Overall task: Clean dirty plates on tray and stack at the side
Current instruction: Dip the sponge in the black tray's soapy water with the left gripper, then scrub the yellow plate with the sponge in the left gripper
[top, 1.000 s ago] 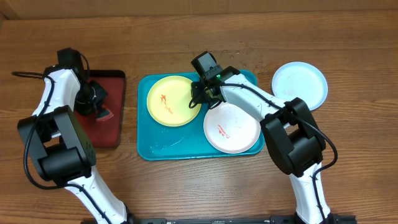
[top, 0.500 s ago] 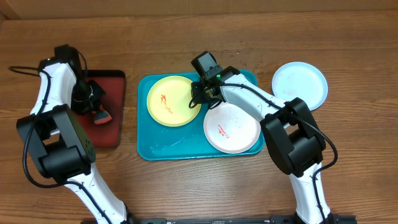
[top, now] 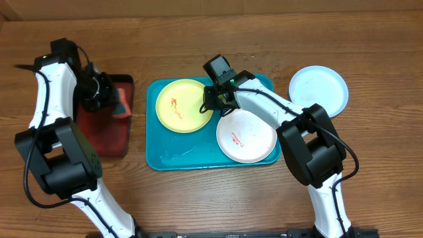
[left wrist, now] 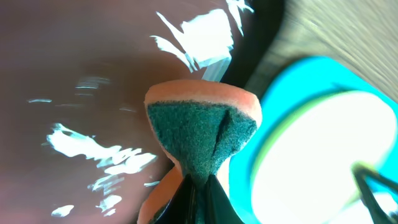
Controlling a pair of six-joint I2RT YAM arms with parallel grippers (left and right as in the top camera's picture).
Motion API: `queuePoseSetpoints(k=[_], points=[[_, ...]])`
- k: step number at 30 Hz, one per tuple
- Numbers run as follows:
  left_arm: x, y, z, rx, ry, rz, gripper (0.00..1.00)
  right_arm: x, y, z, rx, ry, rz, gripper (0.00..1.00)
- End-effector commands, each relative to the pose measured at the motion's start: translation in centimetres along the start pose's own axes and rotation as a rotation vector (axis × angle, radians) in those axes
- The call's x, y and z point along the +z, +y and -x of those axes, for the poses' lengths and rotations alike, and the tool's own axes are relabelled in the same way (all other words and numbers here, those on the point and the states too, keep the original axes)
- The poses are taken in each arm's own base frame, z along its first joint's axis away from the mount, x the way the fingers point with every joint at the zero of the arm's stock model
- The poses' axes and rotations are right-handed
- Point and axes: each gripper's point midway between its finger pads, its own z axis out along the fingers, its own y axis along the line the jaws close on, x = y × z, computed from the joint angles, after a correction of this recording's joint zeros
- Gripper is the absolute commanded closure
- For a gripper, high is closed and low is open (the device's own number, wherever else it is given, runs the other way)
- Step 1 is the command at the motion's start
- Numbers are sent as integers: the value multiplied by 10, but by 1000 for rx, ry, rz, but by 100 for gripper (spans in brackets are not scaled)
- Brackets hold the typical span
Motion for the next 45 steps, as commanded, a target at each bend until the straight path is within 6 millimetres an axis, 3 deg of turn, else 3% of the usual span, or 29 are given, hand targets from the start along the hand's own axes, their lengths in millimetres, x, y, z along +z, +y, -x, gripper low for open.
queuePoseSetpoints(k=[1, 9, 21, 27, 32, 37, 40, 45], points=[[-18, -66, -15, 225, 8, -236, 96, 12, -9, -15, 32, 42, -44, 96], [3, -110, -36, 348, 28, -172, 96, 13, -1, -24, 8, 52, -46, 96], [44, -151, -60, 377, -26, 49, 96, 11, -11, -30, 6, 75, -92, 96], [67, -160, -58, 349, -92, 150, 96, 11, -13, -34, 8, 90, -102, 96], [97, -151, -64, 318, -39, 189, 96, 11, -13, -33, 9, 85, -100, 96], [122, -129, -71, 302, 33, 263, 96, 11, -14, -31, 11, 82, -99, 96], [119, -106, -62, 297, 4, 381, 96, 11, -14, -31, 11, 82, -99, 96], [92, -67, -42, 292, -69, 607, 96, 11, -14, -31, 11, 82, -99, 96]])
